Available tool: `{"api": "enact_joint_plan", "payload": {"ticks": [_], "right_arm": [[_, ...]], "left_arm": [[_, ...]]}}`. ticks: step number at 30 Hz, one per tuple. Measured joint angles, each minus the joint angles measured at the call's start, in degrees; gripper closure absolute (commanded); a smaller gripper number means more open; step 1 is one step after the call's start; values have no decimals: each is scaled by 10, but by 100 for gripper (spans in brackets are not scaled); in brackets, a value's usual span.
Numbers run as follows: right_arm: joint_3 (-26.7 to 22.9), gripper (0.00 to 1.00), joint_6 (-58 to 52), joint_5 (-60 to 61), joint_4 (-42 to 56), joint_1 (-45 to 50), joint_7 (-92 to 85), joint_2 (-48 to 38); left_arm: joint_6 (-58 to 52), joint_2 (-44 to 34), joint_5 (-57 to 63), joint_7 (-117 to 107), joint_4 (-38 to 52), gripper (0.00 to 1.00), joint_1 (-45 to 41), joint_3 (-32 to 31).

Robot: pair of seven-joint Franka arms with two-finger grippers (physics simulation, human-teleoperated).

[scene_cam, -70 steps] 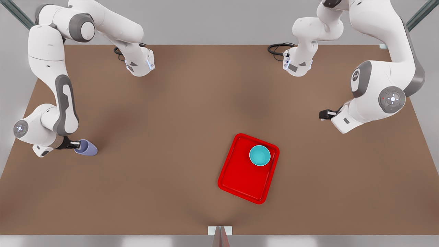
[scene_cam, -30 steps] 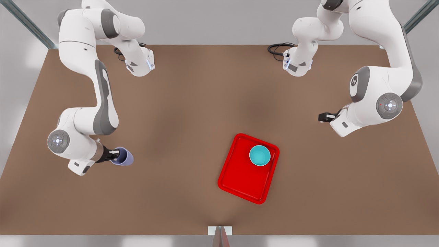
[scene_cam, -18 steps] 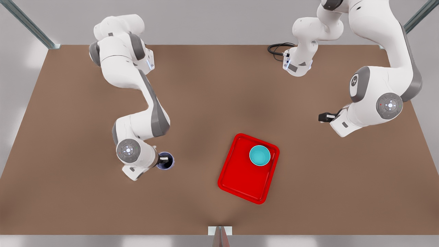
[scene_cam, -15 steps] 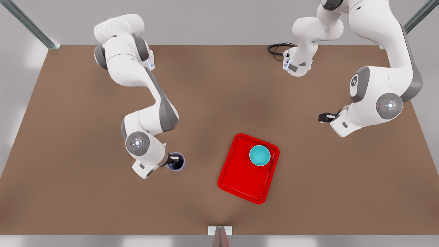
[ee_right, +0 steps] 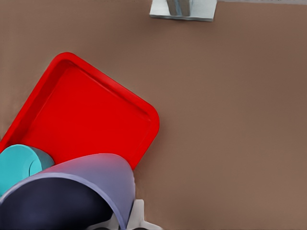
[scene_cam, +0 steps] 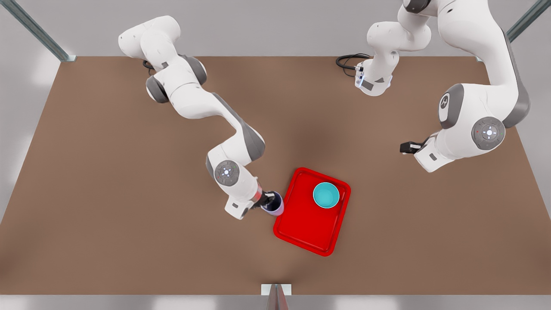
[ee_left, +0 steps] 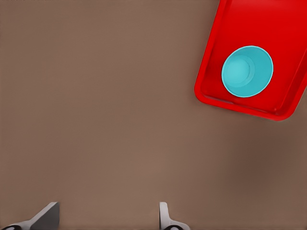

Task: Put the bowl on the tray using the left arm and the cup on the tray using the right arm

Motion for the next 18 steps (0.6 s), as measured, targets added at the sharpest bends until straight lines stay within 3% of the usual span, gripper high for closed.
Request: {"api": "enact_joint_plan", "payload": {"ticks": [10, 18], "right_arm": [[3, 79, 138, 3, 1, 18, -6, 65], [4, 79, 146, -2, -4, 29, -38, 74]], "left_arm": [[-1, 0, -1, 0, 0, 0, 1, 1], [-1, 5, -3, 0, 5, 0, 1, 11]]}}
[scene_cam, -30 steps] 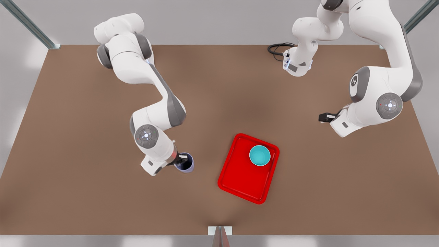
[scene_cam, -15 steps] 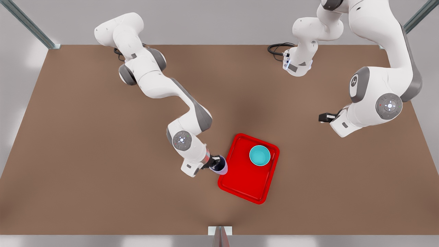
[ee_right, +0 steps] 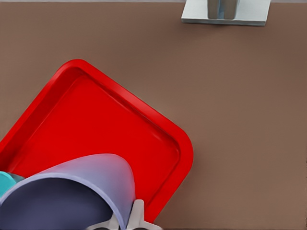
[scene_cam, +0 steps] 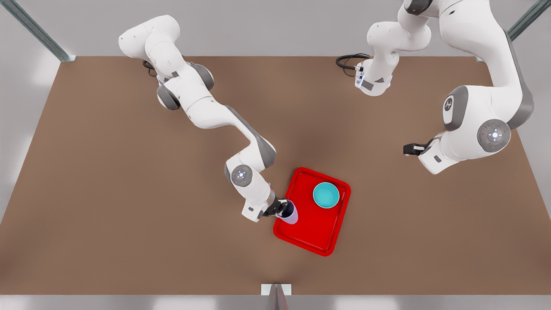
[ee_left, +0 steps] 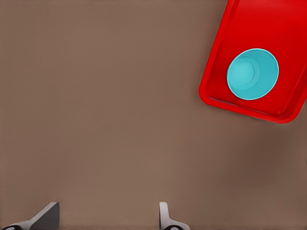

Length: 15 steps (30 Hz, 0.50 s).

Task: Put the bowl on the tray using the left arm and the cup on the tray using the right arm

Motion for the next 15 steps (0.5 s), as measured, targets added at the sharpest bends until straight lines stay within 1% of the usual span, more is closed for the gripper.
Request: {"api": "enact_joint_plan", "payload": {"ticks": [4, 9, 11, 15], "right_arm": [[-2, 79, -113, -1, 7, -1, -13, -20], [-3, 79, -155, -17, 8, -1, -31, -24], [-3, 79, -152, -20, 10, -1, -31, -24], [-1, 79, -50, -16, 13, -1, -32, -16]], "left_arm": [[0, 2, 0, 0, 1, 0, 0, 1], [-1, 2, 0, 1, 3, 0, 0, 1], [-3, 1, 0, 1, 3, 0, 0, 1], [-4, 0, 0, 1, 4, 0, 0, 1]]}}
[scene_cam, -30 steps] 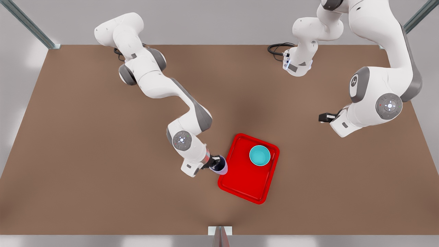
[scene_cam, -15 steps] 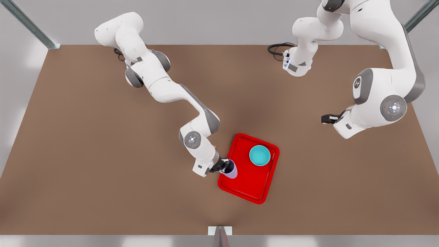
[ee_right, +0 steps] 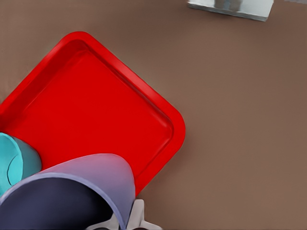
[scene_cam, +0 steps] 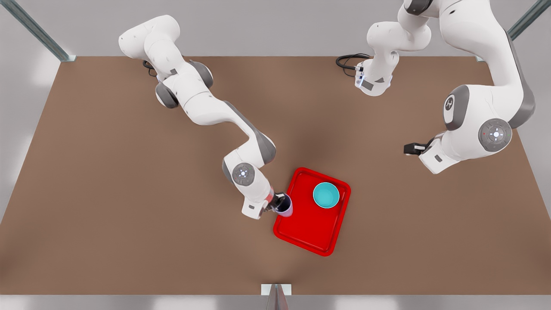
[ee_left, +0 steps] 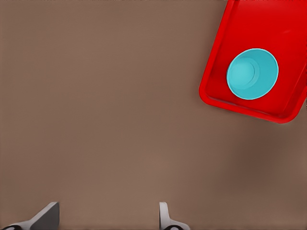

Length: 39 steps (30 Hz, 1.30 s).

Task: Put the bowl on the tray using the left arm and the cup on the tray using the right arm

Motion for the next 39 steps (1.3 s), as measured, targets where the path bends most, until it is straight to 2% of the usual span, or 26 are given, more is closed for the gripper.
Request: {"api": "enact_joint_plan", "payload": {"ticks": [12, 35, 36, 37, 38, 39], "right_arm": [[3, 79, 129, 15, 9, 12, 36, 57], [6, 79, 111, 14, 10, 21, 61, 66], [6, 66, 113, 14, 10, 20, 62, 66], [6, 61, 112, 12, 10, 20, 63, 66], [6, 28, 110, 10, 10, 21, 65, 65], [5, 10, 110, 9, 10, 20, 64, 65]], "left_arm": [[-3, 2, 0, -3, 15, 0, 0, 1], [-7, 1, 0, -4, 16, 0, 0, 0], [-7, 1, 0, -4, 16, 0, 0, 0], [-8, 1, 0, -4, 16, 0, 0, 0], [-8, 1, 0, -4, 16, 0, 0, 0], [-9, 2, 0, -5, 22, 0, 0, 0]]}}
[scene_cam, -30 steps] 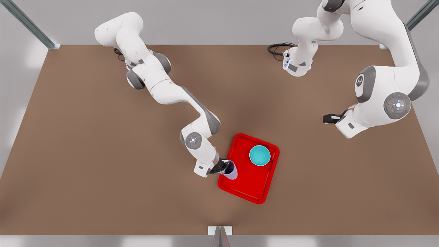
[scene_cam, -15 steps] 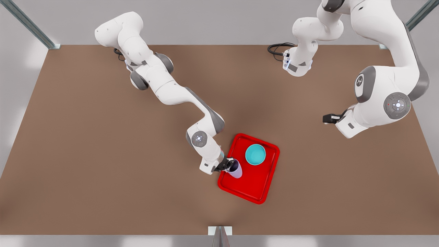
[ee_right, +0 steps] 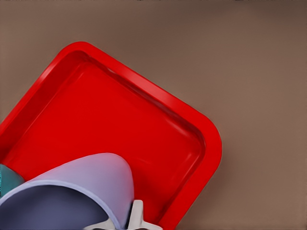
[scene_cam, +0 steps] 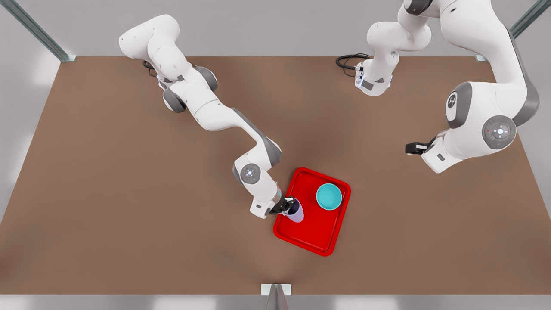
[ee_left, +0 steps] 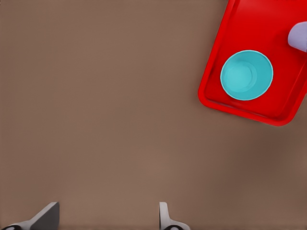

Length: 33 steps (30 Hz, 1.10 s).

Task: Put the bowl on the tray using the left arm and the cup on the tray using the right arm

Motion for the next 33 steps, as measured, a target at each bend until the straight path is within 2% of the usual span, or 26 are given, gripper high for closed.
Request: {"api": "enact_joint_plan", "payload": {"ticks": [1, 15, 19, 20, 22, 23, 24, 26, 27, 29, 30, 31, 33], "right_arm": [[0, 0, 0, 1, 0, 0, 0, -1], [0, 0, 0, 39, 0, -12, 0, -21], [0, 0, -27, 53, 0, -17, 0, -36], [-1, 0, -62, 53, 0, -21, 1, -52], [-31, 0, -192, 41, -24, -57, 5, -145], [-46, 0, -282, 21, -93, -87, 4, -233], [-47, 0, -365, -17, -218, -126, 3, -356], [-16, 0, -331, -90, -529, -190, -2, -619], [-18, 0, -327, -91, -611, -229, -8, -682], [-22, 0, -361, -91, -657, -297, -54, -745], [-46, 0, -383, -89, -649, -308, -85, -753], [-48, 0, -410, -89, -626, -340, -93, -753], [-25, 0, -425, -89, -618, -414, -94, -755]], "left_arm": [[-2, 0, 0, 0, 1, 0, 0, 0], [-5, 1, 0, 1, 8, 0, 0, 0], [-6, 1, 0, 2, 8, 0, 0, 0], [-6, 1, 0, 2, 8, 0, 0, 0], [-10, -5, -2, -3, 9, 0, 0, 0], [-22, 3, -1, -6, 27, 0, 0, -2], [-27, 4, -1, -6, 29, 0, -2, -3], [-29, 4, 1, -6, 34, 0, -2, -5], [-30, 5, 2, -5, 34, 0, -2, -6], [-13, -24, 2, -3, -4, 0, -4, -8], [1, -32, 2, -3, -16, 0, -9, -8], [2, -30, 2, -4, -16, 0, -10, -8], [2, -22, 2, -5, -16, 0, -7, -8]]}}
